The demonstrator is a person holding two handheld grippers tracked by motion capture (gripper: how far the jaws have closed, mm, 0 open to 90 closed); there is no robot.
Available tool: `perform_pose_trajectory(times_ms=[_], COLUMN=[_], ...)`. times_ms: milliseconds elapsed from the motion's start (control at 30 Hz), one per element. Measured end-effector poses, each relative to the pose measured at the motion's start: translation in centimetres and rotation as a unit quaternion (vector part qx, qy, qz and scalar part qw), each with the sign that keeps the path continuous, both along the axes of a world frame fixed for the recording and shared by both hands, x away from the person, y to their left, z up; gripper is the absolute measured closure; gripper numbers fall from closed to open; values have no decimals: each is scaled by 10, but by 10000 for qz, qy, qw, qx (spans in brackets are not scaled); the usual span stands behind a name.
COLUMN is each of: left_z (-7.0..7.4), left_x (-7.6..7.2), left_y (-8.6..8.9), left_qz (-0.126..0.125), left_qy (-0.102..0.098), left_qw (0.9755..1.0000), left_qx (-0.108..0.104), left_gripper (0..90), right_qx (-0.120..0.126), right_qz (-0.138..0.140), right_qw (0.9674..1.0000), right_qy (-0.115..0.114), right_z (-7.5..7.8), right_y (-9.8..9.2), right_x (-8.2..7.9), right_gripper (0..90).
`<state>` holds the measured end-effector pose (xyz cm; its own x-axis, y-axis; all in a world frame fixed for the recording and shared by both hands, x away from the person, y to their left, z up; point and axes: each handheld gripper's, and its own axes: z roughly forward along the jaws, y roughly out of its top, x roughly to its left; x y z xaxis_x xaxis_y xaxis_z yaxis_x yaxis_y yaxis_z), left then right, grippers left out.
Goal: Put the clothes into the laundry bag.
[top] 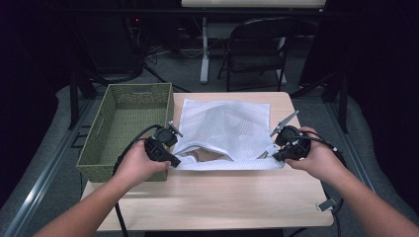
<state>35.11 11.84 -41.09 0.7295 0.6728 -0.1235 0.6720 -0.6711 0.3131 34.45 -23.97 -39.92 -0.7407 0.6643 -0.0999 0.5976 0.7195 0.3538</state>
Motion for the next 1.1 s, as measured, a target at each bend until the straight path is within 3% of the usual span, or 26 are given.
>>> perform_pose_trajectory(times_ms=[267, 300, 500, 833, 1100], left_z=[-25, -27, -44, -83, -109], left_x=[-15, -16, -28, -39, -46], left_y=[2, 2, 2, 7, 10], left_qz=[-24, -20, -29, 58, 151], left_qy=[62, 69, -2, 176, 293], left_qw=[10000, 10000, 10000, 9998, 9995], left_qx=[-4, -9, -9, -19, 25], left_gripper=[840, 839, 833, 824, 812], right_qx=[-2, 113, 51, 388, 412], right_qz=[32, -43, -2, -140, -232], right_qw=[10000, 9999, 10000, 9986, 9977], right_qy=[70, 44, 67, 327, 488], right_z=[-19, -24, -41, -78, -105], right_y=[1, 1, -1, -6, -6], right_x=[-11, -13, -23, -39, -44], right_gripper=[858, 858, 854, 855, 850])
